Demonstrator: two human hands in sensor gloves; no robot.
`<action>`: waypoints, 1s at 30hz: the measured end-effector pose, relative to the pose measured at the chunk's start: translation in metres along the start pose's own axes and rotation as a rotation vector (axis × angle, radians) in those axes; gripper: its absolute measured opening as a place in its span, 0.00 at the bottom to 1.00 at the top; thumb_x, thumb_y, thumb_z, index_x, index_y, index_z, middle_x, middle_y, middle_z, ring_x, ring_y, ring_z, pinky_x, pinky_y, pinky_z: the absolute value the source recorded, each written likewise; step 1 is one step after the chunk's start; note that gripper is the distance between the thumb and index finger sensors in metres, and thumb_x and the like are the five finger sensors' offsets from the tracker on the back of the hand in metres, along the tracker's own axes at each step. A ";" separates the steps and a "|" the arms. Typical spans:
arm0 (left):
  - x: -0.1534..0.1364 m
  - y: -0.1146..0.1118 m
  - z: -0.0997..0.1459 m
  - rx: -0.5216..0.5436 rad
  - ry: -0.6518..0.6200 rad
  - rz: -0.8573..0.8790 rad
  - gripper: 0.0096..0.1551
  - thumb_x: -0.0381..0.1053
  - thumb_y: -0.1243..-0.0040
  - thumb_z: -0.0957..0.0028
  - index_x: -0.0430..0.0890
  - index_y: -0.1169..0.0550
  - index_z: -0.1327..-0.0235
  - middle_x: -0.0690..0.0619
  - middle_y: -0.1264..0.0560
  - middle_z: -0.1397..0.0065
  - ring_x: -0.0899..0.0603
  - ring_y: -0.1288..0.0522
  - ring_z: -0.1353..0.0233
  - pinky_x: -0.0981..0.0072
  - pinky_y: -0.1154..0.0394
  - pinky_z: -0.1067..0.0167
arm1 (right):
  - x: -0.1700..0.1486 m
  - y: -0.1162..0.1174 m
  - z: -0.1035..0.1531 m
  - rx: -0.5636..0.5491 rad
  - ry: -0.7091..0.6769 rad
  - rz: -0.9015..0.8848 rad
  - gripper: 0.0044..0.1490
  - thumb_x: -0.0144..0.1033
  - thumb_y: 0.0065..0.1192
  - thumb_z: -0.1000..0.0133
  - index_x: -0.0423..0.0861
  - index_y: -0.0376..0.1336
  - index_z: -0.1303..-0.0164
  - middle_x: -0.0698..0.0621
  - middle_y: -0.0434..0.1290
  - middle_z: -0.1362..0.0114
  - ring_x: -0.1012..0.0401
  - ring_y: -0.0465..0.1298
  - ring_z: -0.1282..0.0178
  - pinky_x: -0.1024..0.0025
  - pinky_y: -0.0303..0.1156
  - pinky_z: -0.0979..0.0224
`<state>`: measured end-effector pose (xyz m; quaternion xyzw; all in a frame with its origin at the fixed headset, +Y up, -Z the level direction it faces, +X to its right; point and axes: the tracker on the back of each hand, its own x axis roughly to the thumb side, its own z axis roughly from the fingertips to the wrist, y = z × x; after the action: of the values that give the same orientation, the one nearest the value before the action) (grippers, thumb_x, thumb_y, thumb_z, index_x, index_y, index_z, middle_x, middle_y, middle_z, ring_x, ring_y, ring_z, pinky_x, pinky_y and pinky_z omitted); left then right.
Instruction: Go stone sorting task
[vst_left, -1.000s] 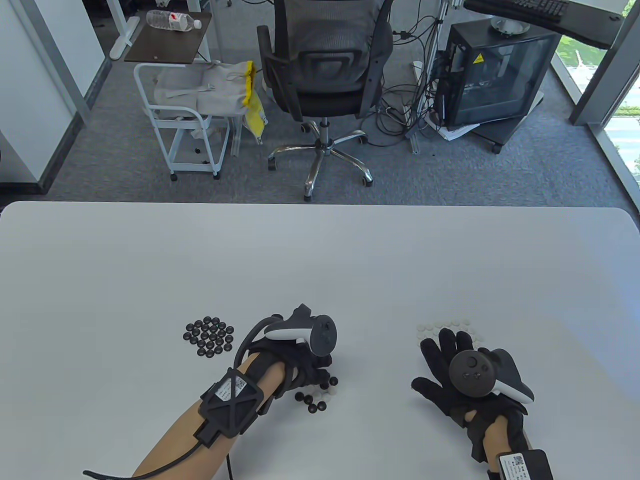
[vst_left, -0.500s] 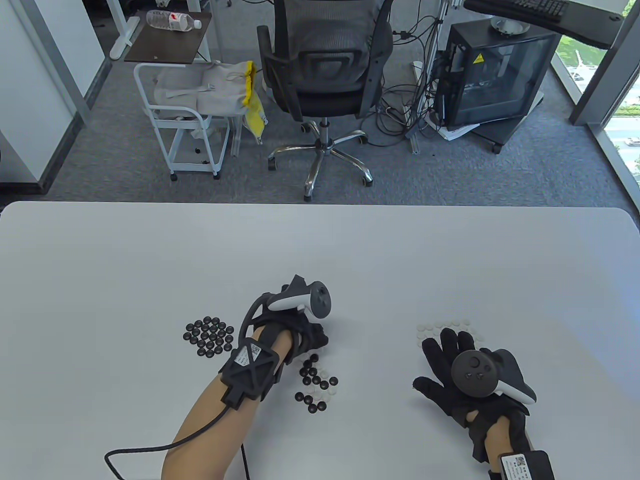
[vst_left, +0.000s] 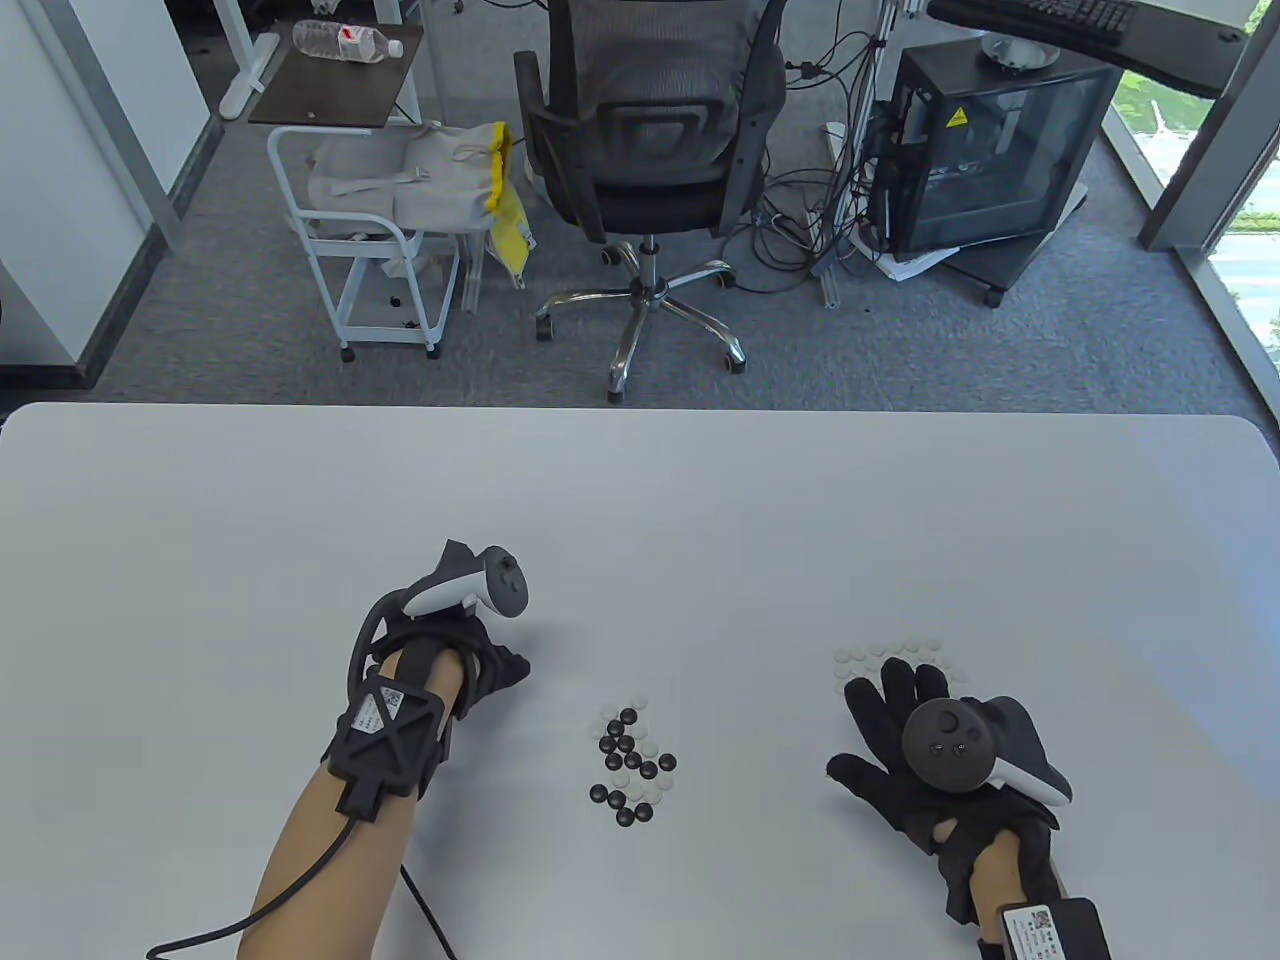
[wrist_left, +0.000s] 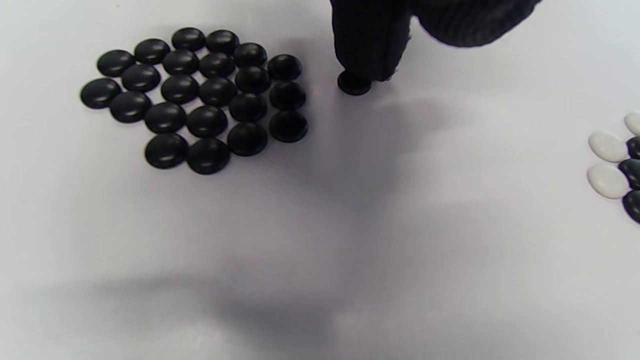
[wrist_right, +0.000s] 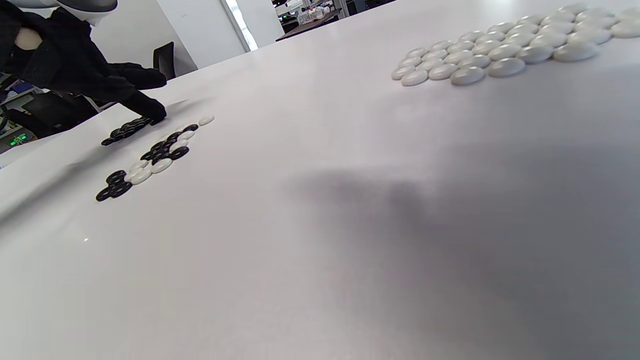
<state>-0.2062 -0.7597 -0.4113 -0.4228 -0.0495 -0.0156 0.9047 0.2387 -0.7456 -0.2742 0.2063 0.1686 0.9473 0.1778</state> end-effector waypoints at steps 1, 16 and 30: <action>-0.002 -0.001 0.000 -0.001 0.005 -0.006 0.38 0.65 0.58 0.46 0.58 0.32 0.20 0.37 0.72 0.18 0.25 0.78 0.26 0.18 0.72 0.41 | 0.000 0.000 0.000 0.002 0.001 0.000 0.54 0.55 0.43 0.34 0.30 0.37 0.12 0.18 0.28 0.18 0.22 0.28 0.24 0.12 0.29 0.36; 0.036 0.010 0.030 0.066 -0.111 -0.098 0.38 0.64 0.58 0.45 0.56 0.33 0.19 0.36 0.72 0.18 0.25 0.78 0.26 0.17 0.71 0.40 | 0.000 -0.001 0.000 0.001 0.003 -0.003 0.55 0.55 0.43 0.34 0.30 0.37 0.12 0.18 0.28 0.18 0.22 0.28 0.24 0.12 0.29 0.36; 0.154 -0.035 0.051 0.021 -0.462 -0.358 0.37 0.63 0.58 0.44 0.57 0.36 0.18 0.35 0.72 0.18 0.25 0.76 0.25 0.17 0.70 0.40 | -0.001 -0.001 0.000 -0.007 -0.003 0.000 0.54 0.55 0.44 0.34 0.30 0.38 0.12 0.18 0.28 0.18 0.22 0.28 0.24 0.12 0.30 0.35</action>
<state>-0.0596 -0.7404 -0.3364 -0.3902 -0.3282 -0.0778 0.8567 0.2399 -0.7453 -0.2749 0.2070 0.1650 0.9476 0.1789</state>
